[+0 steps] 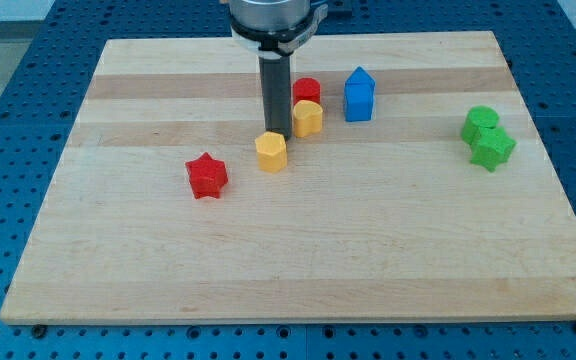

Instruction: Move yellow hexagon towards bottom center

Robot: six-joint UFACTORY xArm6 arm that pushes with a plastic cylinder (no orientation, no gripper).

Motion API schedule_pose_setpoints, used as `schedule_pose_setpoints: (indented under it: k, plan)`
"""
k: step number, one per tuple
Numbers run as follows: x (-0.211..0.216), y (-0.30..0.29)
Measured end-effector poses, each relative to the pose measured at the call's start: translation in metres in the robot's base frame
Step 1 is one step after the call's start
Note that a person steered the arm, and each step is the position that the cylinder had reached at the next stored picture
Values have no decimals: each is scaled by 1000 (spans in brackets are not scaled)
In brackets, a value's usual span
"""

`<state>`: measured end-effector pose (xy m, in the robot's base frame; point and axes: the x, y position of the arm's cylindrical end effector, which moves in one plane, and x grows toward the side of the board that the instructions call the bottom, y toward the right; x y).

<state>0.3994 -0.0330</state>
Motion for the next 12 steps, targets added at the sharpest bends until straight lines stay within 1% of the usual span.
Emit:
schedule_pose_setpoints:
  k: [1,2,3,6,7,9,10,11,12]
  plan:
    - [5,-22]
    - [18,-32]
    - [39,-32]
    - [124,-26]
    - [141,-15]
    - [144,15]
    - [155,21]
    - [155,21]
    - [129,20]
